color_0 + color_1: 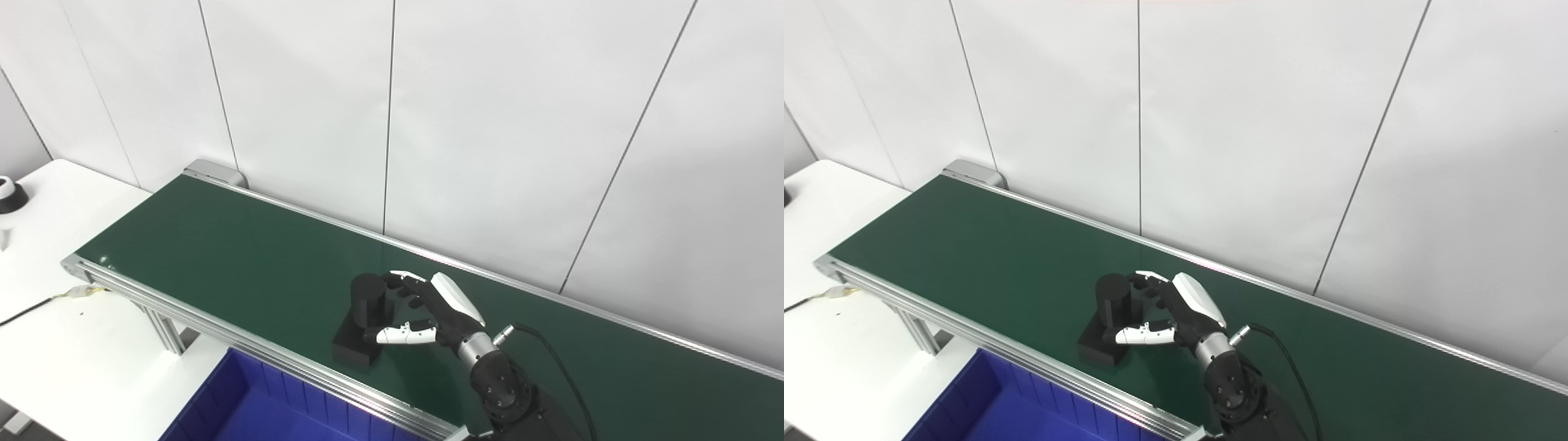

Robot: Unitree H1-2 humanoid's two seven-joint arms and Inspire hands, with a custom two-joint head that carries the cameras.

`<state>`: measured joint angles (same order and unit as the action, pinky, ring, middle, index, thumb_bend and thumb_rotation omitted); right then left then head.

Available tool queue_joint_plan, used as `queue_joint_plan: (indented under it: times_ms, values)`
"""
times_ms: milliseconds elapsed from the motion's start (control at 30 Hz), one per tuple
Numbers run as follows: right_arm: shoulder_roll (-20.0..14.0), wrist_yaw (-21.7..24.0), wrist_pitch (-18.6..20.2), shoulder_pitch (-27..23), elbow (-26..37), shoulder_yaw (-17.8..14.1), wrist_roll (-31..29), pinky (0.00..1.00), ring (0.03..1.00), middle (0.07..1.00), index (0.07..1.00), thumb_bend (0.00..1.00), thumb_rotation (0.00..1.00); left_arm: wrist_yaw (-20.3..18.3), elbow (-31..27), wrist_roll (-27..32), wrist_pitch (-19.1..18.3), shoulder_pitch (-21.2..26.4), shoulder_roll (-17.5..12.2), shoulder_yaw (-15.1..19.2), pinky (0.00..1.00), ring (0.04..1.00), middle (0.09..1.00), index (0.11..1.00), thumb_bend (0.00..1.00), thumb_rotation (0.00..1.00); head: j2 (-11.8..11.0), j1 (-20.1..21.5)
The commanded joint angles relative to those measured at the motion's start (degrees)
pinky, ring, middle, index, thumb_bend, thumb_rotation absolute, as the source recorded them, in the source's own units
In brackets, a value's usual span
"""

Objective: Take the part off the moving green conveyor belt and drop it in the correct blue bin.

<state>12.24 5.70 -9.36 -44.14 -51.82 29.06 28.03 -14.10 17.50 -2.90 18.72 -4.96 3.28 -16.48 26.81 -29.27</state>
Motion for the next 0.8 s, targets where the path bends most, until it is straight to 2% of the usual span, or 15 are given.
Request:
queue_joint_plan:
  times_ms: [0,133,267,400,533,667,767]
  values:
    - [2.26,-1.17,-2.66,-3.48,0.19,-0.15,-0.18,0.74,0.819,0.844,0.842,0.78,0.45,-0.26,0.12,0.73,-1.27,1.15,1.49,-0.51,0.63,0.699,0.809,0.868,0.95,0.03,0.13,0.14]
    - [2.56,-1.81,-2.73,-4.08,-1.52,-0.42,-0.19,0.74,0.823,0.846,0.841,0.78,0.44,0.23,-0.79,0.46,-2.54,0.66,1.65,-0.71,0.61,0.680,0.796,0.872,0.95,0.02,0.31,0.16]
    - [2.86,-3.22,-3.52,-4.68,-3.79,-0.43,0.09,0.73,0.803,0.832,0.838,0.77,0.43,0.71,-1.07,-0.49,-2.11,0.47,1.42,-1.11,0.65,0.733,0.820,0.857,0.97,0.08,0.44,0.16]
    - [3.09,-3.98,-3.94,-4.88,-4.93,-0.35,0.12,0.72,0.793,0.824,0.835,0.76,0.42,0.76,-1.69,-0.47,-3.11,0.24,1.55,-1.14,0.64,0.723,0.820,0.870,0.97,0.07,0.48,0.16]
    - [3.33,-4.93,-4.35,-5.11,-5.94,-0.32,0.17,0.72,0.791,0.823,0.834,0.75,0.42,0.81,-1.55,-0.39,-2.60,0.12,1.71,-1.15,0.61,0.676,0.775,0.847,0.96,0.05,0.50,0.17]
    - [3.40,-6.43,-5.20,-5.16,-6.24,-0.17,0.56,0.71,0.780,0.811,0.823,0.72,0.40,0.83,-1.66,-0.62,-2.30,0.05,1.74,-1.32,0.63,0.691,0.791,0.838,0.95,0.04,0.71,0.20]
    - [3.42,-9.03,-6.64,-5.05,-6.32,-0.04,1.32,0.69,0.742,0.760,0.789,0.68,0.30,0.95,-1.78,-0.83,-2.35,0.00,1.69,-1.38,0.63,0.694,0.798,0.856,0.95,0.05,0.87,0.34]
